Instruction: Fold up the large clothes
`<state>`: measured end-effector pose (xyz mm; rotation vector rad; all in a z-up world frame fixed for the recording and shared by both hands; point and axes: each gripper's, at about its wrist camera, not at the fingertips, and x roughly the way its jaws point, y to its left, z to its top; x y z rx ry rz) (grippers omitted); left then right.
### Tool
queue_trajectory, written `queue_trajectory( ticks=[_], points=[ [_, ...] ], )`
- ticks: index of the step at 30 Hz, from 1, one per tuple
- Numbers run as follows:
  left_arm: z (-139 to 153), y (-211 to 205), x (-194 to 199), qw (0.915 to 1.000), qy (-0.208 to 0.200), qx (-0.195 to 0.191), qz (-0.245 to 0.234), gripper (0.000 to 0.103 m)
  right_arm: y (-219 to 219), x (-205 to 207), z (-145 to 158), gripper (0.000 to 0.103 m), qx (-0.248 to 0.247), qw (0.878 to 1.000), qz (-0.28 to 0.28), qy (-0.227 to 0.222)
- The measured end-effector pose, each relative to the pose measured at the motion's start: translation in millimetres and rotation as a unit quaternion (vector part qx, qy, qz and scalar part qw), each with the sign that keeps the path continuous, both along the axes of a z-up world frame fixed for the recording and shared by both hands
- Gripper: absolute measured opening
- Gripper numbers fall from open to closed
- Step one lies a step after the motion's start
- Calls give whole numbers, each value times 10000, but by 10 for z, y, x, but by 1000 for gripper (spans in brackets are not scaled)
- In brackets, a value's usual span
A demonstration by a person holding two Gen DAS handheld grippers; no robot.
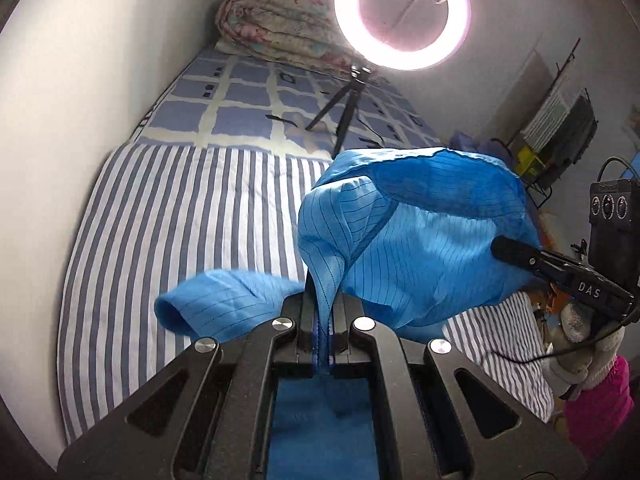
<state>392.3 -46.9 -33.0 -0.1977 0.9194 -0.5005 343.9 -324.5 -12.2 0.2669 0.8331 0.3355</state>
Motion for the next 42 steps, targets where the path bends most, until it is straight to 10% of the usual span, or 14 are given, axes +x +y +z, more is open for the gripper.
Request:
queue_trajectory(
  ticks=[26,35,42],
  points=[
    [-840,274,-2128,9968,513,565,-247,1,818,-2114,-961,2,-420,9948,663,648],
    [-577,734,-2698,9987,427,187,-206,39,950,-2581,-859,8,-1147,9856,1179,399],
    [-514,1029,-2510,9974,594,-271,313,54,535,-2876,-683,19,-267,9936,1037,363]
  ],
)
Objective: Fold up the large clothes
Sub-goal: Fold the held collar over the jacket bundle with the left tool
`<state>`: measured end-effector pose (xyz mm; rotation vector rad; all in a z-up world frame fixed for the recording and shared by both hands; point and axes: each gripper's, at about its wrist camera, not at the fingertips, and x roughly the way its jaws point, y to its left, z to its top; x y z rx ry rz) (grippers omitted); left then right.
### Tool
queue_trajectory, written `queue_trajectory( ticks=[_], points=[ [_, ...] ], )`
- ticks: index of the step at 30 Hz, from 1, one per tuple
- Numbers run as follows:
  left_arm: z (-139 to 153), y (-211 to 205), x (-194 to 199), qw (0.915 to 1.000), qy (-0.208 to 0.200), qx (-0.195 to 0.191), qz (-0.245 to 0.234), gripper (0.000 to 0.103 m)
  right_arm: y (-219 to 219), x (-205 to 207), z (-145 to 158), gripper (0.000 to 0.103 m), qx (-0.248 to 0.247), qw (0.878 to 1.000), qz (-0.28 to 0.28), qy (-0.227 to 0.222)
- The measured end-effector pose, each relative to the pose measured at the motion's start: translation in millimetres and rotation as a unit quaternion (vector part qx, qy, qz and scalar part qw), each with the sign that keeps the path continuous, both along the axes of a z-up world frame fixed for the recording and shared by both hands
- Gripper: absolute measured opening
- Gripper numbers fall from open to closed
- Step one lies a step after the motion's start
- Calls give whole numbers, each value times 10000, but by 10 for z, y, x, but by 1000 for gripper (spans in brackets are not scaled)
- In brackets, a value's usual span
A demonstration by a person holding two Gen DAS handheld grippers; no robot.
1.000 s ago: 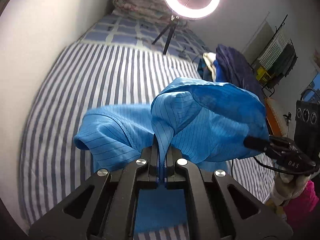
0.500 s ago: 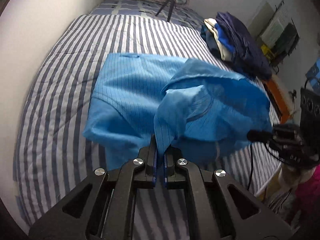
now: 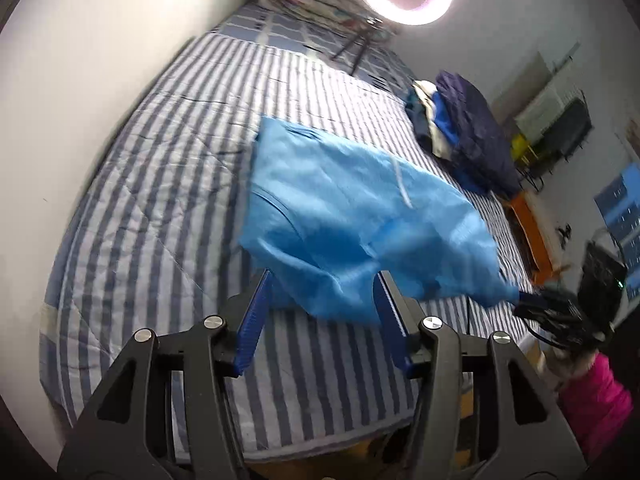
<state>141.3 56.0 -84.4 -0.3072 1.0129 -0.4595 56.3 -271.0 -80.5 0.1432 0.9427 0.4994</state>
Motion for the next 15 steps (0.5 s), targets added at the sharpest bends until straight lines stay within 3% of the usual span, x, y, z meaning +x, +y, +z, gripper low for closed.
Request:
queue_trajectory(
  ticks=[3,7,11,15],
  points=[
    [-96,55,169,9996,221,-80,175,54,-174,-8,40,29,418,9988,-257,43],
    [-309,103,420,9978,562,-43,354,55,-463,36,-17,30,1197,9907,-601,258],
    [-583,153,606,9941,950,-29,514,55,-593,119,-138,31,1184,9860,-1051,522],
    [-789,241,715,9882,1297,-498,649,53,-688,310,-330,31,1235,9787,-1405,841]
  ],
)
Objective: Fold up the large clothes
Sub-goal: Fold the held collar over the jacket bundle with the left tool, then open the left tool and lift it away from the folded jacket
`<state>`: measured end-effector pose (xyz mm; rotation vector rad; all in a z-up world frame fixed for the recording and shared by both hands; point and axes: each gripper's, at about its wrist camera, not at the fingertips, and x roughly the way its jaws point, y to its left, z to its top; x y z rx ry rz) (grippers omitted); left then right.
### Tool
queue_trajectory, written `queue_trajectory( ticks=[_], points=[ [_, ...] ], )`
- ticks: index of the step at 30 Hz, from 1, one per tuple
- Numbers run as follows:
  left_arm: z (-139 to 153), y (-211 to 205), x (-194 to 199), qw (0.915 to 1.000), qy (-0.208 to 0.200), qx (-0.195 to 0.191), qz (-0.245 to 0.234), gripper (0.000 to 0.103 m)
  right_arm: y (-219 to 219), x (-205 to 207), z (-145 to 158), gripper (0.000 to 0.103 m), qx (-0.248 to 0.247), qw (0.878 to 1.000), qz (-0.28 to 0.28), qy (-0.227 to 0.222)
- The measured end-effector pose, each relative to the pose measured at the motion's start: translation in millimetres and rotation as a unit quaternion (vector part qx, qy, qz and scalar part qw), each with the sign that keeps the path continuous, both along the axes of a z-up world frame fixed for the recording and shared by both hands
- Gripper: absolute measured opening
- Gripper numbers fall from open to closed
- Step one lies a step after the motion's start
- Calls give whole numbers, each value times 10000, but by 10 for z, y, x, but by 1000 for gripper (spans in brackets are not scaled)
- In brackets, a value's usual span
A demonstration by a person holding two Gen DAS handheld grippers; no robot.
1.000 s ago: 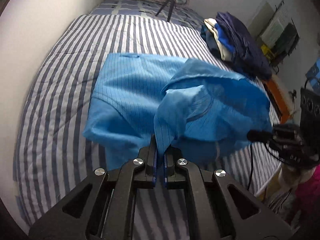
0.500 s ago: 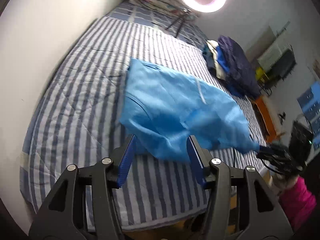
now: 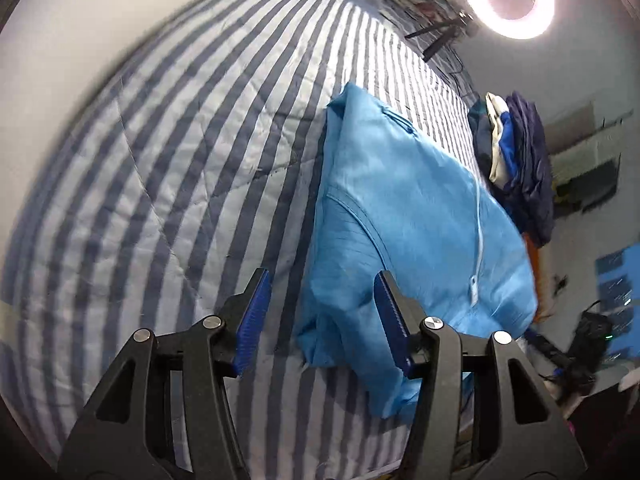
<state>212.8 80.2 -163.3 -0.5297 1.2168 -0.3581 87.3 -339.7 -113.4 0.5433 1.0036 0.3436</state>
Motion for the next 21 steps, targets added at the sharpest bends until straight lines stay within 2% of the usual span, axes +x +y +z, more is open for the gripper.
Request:
queue_trajectory(
  ticks=[1,2,5,8,11,13,15,16,18,21],
  points=[
    [-20,9,15,10000,10,-82,8,38,-27,40,-19,31,71,9999,-53,54],
    [-29,5,24,10000,25,-88,-28,17,-51,93,-45,31,216,9997,-93,89],
    [15,-42,26,9999,-100,32,-125,5,-105,179,-89,32,533,9983,-208,139],
    [82,-131,30,9993,-211,228,-200,4,-146,218,-114,32,911,9953,-274,189],
    [108,-155,28,9979,-302,528,-225,3,-214,137,-41,32,809,9958,-415,111],
    [99,-156,17,9962,-351,764,-244,3,-319,4,64,32,190,9968,-776,57],
    [103,-166,27,9959,-368,791,-258,3,-426,-132,219,32,-235,9943,-1036,-115],
    [126,-174,29,9957,-396,793,-271,3,-476,-180,287,32,-269,9933,-1108,-200],
    [182,-202,41,9947,-469,838,-355,3,-514,-391,536,32,-436,9914,-1147,-451],
    [274,-249,71,9931,-559,957,-371,3,-410,-729,991,32,-1214,9842,-1006,-802]
  ],
)
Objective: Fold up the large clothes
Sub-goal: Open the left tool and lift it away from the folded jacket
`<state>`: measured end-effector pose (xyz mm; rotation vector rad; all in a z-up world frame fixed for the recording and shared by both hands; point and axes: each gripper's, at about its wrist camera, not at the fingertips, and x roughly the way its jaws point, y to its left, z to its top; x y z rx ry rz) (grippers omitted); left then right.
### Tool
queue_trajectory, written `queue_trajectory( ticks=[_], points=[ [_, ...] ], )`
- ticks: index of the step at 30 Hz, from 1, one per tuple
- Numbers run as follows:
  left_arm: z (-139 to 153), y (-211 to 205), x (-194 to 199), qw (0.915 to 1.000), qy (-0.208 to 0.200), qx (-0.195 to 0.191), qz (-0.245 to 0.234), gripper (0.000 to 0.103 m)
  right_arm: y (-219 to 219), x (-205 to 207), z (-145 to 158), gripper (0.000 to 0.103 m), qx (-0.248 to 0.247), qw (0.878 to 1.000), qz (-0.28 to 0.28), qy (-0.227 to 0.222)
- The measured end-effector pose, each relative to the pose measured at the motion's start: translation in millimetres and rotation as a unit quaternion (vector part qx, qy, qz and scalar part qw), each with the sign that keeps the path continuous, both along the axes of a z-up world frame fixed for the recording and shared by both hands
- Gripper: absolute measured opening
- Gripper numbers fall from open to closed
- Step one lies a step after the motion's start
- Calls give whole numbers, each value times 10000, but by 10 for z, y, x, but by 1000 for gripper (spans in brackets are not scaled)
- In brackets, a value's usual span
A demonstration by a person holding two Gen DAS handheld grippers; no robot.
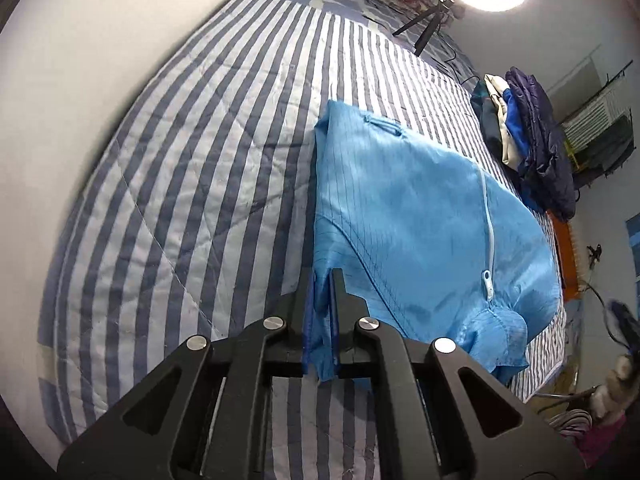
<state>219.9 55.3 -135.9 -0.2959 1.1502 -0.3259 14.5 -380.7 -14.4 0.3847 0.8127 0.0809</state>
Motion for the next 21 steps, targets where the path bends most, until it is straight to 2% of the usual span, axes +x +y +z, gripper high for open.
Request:
queue_trajectory(
  ticks=[2,6,10,12,13,14,15,17,18,21],
  points=[
    [77,-18,-10,9999,-104,74,28,3,135,-263,352,32,-556,9982,132,-206],
    [317,-43,-86,9989,-466,108,-17,4,429,-815,1068,39,-1368,9879,421,-602],
    [533,-79,-154,9975,-705,-70,-78,4,598,-1168,1641,40,-1551,9828,490,-877],
    [593,-97,-164,9966,-809,-90,-89,10,657,-1300,1860,51,-1476,9824,539,-1005],
    [611,-111,-164,9963,-854,-44,-81,19,689,-1340,1916,55,-1522,9807,592,-1077],
    [615,-126,-161,9962,-873,-25,-79,28,733,-1357,1916,60,-1707,9765,593,-1176],
    [607,-148,-159,9963,-857,-47,-91,30,766,-1336,1860,60,-1913,9717,545,-1273],
    [584,-214,-160,9967,-786,-136,-159,30,790,-1172,1556,60,-2246,9644,362,-1348],
    [577,-272,-172,9966,-765,-200,-230,31,787,-1045,1388,60,-2222,9655,402,-1298],
    [595,-543,-246,9943,-809,-282,-638,31,687,-544,732,60,-1823,9783,654,-741]
  ],
)
